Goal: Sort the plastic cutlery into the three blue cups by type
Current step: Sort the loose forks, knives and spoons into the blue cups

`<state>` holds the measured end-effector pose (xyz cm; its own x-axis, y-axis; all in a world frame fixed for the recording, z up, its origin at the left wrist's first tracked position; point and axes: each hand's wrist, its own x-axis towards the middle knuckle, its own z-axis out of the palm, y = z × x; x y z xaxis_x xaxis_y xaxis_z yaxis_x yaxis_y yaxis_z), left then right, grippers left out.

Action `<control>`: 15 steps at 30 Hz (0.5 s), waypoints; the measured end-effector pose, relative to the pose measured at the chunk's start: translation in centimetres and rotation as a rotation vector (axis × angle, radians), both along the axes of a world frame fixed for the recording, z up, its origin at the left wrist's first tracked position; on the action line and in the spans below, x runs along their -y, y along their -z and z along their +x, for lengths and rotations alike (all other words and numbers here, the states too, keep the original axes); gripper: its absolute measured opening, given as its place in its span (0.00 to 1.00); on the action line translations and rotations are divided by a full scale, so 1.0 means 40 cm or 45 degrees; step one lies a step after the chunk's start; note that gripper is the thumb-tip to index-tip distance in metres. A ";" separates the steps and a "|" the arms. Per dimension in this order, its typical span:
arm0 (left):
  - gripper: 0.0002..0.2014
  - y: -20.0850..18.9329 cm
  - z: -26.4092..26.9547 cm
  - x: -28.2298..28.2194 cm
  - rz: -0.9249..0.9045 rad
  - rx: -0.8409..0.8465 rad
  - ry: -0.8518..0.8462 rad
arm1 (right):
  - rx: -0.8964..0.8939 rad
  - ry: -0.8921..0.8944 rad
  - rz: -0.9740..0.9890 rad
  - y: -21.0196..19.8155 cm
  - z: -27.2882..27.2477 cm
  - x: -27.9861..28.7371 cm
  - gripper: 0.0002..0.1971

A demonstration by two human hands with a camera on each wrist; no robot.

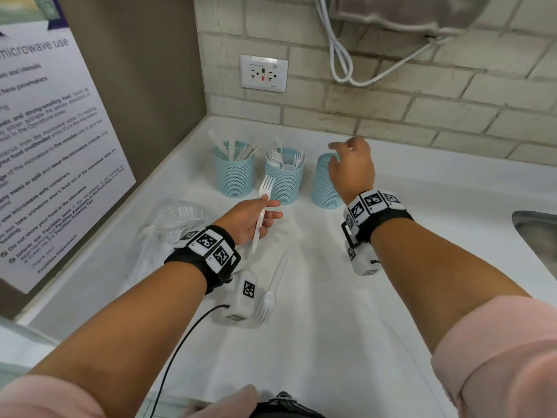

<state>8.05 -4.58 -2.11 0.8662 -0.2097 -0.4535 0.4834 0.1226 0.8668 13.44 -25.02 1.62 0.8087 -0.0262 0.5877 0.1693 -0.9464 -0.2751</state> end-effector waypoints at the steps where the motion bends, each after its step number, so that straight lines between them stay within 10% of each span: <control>1: 0.16 0.001 -0.001 -0.001 0.010 0.011 -0.007 | 0.070 -0.134 -0.052 -0.005 -0.012 -0.020 0.12; 4: 0.16 0.008 -0.005 -0.001 0.049 0.061 -0.037 | -0.100 -0.544 -0.274 0.008 -0.054 -0.072 0.13; 9: 0.13 0.028 -0.014 -0.013 0.160 0.146 -0.106 | -1.471 -0.630 -0.648 0.045 -0.122 -0.152 0.10; 15: 0.10 0.038 -0.025 -0.023 0.154 0.128 -0.148 | -1.413 -0.868 -0.696 0.108 -0.167 -0.208 0.19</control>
